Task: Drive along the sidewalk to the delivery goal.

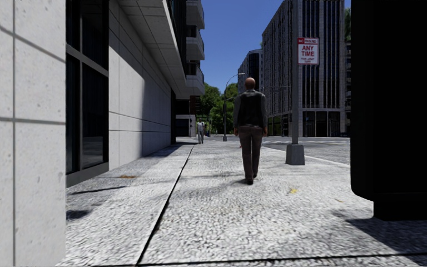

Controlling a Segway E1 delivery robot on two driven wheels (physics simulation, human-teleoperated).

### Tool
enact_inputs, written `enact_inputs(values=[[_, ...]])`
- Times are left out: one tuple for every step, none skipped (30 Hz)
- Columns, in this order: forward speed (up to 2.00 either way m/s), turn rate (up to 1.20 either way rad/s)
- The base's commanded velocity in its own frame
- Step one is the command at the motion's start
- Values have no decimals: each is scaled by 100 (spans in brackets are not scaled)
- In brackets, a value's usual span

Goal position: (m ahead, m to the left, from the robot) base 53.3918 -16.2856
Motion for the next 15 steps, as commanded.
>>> enact_inputs(values=[[77,-77],[77,-22],[77,-6],[77,0],[77,0],[77,0],[77,0],[77,0],[77,0],[77,0],[77,0],[77,0],[77,0],[77,0],[77,0]])
